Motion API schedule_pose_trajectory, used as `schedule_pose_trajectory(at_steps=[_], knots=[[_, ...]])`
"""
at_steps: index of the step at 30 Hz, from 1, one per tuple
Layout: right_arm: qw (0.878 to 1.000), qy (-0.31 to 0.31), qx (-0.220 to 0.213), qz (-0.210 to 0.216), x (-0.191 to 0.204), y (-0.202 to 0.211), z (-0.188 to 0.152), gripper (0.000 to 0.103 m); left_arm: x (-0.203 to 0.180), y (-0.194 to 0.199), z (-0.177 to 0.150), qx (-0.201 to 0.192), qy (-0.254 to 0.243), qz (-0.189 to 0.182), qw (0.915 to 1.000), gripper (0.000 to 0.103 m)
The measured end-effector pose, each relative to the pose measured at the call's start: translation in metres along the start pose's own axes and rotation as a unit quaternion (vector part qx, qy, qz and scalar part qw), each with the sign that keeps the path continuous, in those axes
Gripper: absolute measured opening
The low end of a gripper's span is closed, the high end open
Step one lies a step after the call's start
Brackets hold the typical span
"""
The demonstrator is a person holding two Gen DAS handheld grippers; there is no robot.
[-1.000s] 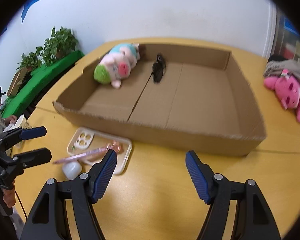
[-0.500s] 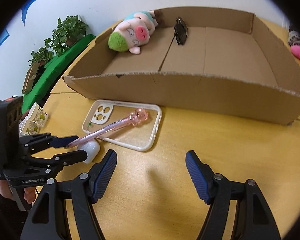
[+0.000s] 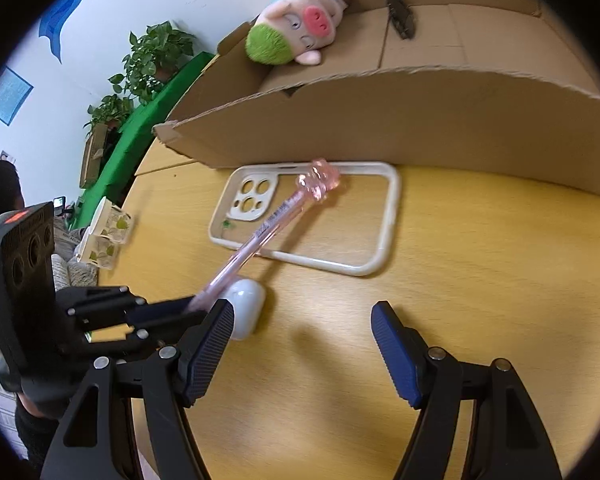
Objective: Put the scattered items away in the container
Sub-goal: 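Close the left gripper on the pink pen while the right gripper grasps it too, then lift the pink pen with both grippers and carry it over the box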
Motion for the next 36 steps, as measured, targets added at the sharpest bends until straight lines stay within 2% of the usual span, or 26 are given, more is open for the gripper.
schedule_pose_trajectory(at_steps=[3, 9, 14, 15, 16, 17, 19, 20, 26, 36], knots=[[1.0, -0.002, 0.006, 0.011, 0.008, -0.004, 0.0, 0.071, -0.005, 0.002, -0.004, 0.0, -0.003, 0.007, 1.0, 0.01], [0.999, -0.013, 0.02, 0.035, 0.023, -0.021, 0.007, 0.071, -0.014, 0.008, -0.015, 0.0, 0.003, -0.007, 1.0, 0.01], [0.999, -0.018, 0.011, 0.028, 0.031, -0.03, 0.015, 0.069, -0.019, 0.012, -0.025, 0.004, 0.006, -0.017, 0.9998, 0.01], [1.0, -0.017, 0.01, 0.024, 0.032, -0.031, 0.015, 0.063, -0.02, 0.012, -0.027, 0.004, 0.006, -0.019, 0.9998, 0.01], [1.0, -0.012, 0.01, 0.018, 0.032, -0.031, 0.015, 0.051, -0.021, 0.013, -0.028, 0.004, 0.006, -0.022, 0.9997, 0.01], [1.0, -0.011, 0.012, 0.015, 0.033, -0.033, 0.016, 0.046, -0.022, 0.014, -0.03, 0.004, 0.006, -0.022, 0.9997, 0.01], [1.0, -0.014, 0.012, 0.002, 0.03, -0.033, 0.015, 0.025, -0.022, 0.016, -0.033, 0.004, 0.008, -0.02, 0.9998, 0.01], [1.0, -0.016, 0.011, -0.002, 0.03, -0.033, 0.015, 0.022, -0.022, 0.016, -0.034, 0.004, 0.01, -0.022, 0.9997, 0.01], [1.0, -0.022, -0.002, -0.004, 0.026, -0.023, 0.013, 0.019, -0.027, 0.024, -0.04, -0.001, 0.01, -0.033, 0.9994, 0.01], [0.997, -0.01, -0.073, -0.008, 0.031, 0.027, 0.038, 0.016, -0.053, 0.048, -0.022, -0.039, -0.014, -0.045, 0.9981, 0.01]])
Point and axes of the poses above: each gripper's, at about its wrist camera, not at the fingertips, and y roughly against the way its jaws point, x to its left, z to its top, the point moved 1 cm from there along -y, roughly the way its jaws point, and after that the axes turned 13 degrees about -x, right-handed, at the moved point
